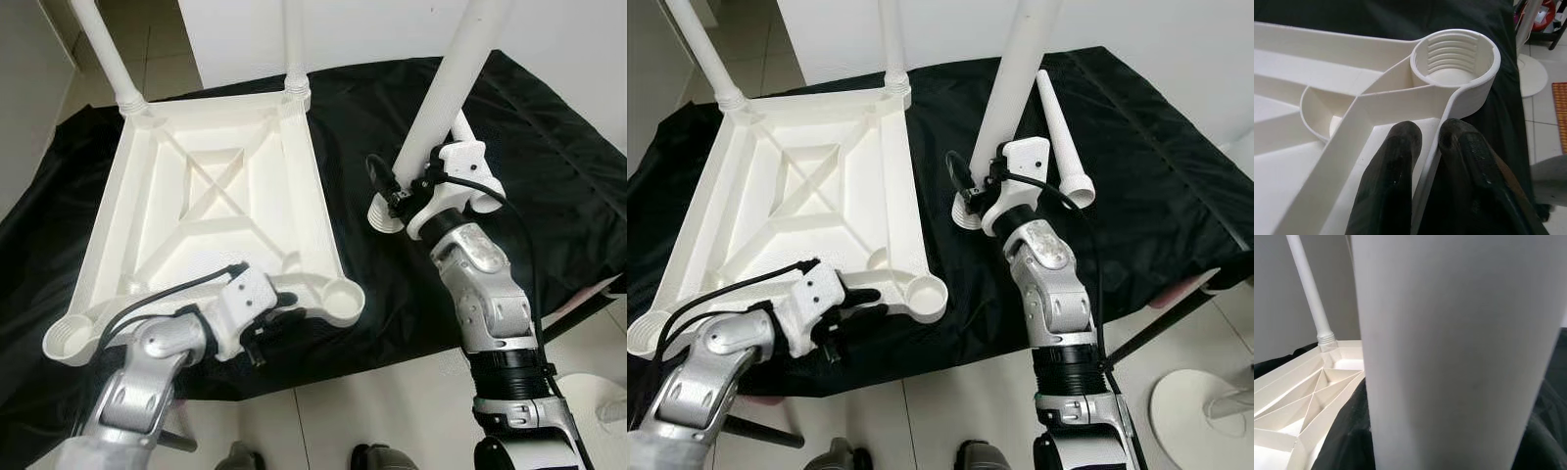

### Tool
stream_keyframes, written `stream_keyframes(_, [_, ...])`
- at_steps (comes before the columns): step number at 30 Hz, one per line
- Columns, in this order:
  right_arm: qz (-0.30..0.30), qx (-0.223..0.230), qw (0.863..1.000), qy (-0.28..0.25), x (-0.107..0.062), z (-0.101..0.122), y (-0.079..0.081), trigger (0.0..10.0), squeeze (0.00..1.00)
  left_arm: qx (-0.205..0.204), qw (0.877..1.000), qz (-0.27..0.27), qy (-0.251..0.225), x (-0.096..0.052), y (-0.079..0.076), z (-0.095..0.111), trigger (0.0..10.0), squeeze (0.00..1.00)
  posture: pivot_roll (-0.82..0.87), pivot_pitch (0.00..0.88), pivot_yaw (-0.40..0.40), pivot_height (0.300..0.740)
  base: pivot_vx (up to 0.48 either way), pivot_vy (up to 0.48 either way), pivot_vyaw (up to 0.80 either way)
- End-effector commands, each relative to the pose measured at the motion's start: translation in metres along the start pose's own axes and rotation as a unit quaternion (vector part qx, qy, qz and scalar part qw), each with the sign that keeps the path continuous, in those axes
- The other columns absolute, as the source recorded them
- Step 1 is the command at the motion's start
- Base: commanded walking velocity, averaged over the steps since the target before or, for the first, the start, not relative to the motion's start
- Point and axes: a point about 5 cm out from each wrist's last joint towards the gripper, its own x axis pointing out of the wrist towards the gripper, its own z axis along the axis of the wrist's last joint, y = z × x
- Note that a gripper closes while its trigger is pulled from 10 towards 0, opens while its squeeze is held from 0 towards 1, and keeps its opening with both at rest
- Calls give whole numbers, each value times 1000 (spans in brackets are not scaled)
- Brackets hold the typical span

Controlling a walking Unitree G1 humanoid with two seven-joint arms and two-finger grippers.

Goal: Building children table

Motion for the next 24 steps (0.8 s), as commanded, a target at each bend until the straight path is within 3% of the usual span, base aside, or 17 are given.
stream_keyframes(1, [7, 3, 1000, -16, 2, 5, 5, 10000, 0, 9, 970, 242, 14, -5, 26, -4, 10000, 0, -28, 117, 65, 740, 0, 0, 0])
stream_keyframes(10, [3, 8, 1000, -16, 3, 5, 6, 10000, 0, 31, 953, 300, 21, 5, 43, -3, 10000, 0, -39, 123, 59, 740, 0, 0, 0])
stream_keyframes(15, [2, 15, 1000, -17, 4, 5, 8, 10000, 0, 44, 935, 350, 29, 8, 59, -1, 10000, 0, -46, 132, 56, 740, 0, 0, 0])
stream_keyframes(16, [1, 17, 1000, -17, 4, 5, 9, 10000, 0, 53, 920, 387, 36, 4, 69, -1, 10000, 0, -49, 135, 56, 740, 0, 0, 0])
stream_keyframes(17, [1, 18, 1000, -16, 3, 5, 10, 10000, 0, 44, 913, 403, 38, 0, 75, -2, 10000, 0, -50, 139, 56, 740, 0, 0, 0])
stream_keyframes(24, [-7, 22, 1000, -12, 2, 3, 8, 10000, 0, 28, 902, 431, 21, -12, 88, 3, 10000, 0, -46, 150, 52, 740, 0, 0, 0])
